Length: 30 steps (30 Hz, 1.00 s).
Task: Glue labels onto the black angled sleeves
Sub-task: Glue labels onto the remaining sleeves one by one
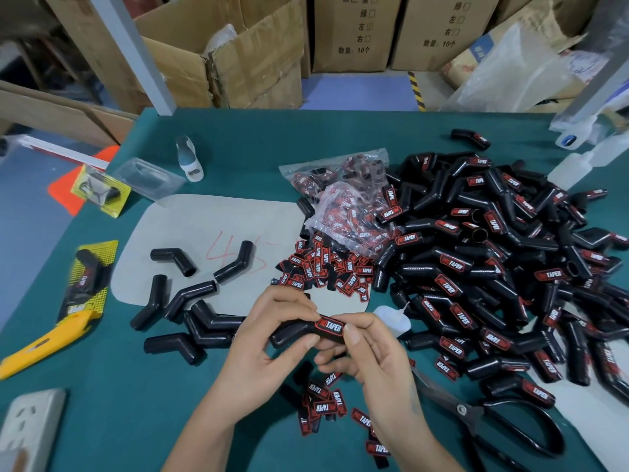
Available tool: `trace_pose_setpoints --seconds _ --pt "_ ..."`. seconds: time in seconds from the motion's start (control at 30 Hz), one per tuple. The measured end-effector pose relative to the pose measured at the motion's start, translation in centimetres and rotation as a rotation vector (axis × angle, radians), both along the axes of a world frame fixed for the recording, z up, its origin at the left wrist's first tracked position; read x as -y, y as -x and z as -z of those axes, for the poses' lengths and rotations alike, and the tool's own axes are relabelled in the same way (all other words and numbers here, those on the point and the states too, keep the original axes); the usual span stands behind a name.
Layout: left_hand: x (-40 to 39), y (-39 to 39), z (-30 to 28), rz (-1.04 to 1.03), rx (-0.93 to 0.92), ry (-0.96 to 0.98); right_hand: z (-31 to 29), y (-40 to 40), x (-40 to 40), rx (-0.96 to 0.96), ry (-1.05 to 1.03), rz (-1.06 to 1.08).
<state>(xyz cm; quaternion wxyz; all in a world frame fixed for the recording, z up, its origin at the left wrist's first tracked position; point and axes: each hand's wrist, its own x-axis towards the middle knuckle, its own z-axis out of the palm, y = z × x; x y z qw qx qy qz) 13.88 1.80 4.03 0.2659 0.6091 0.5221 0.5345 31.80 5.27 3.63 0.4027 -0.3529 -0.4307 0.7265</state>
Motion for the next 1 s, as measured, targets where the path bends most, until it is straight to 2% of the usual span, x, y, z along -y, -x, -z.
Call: trace_pose_setpoints --seconds 0.23,0.6,1.0 --pt "0.0 0.1 -0.3 -0.004 0.014 -0.020 -0.1 0.0 0.3 0.018 -0.097 0.034" --pt "0.3 0.5 -0.6 0.017 -0.053 -0.014 0.8 -0.3 0.7 0.245 -0.558 0.123" --pt "0.3 0.1 -0.5 0.002 -0.068 -0.016 0.9 -0.3 0.5 0.257 -0.589 0.173"
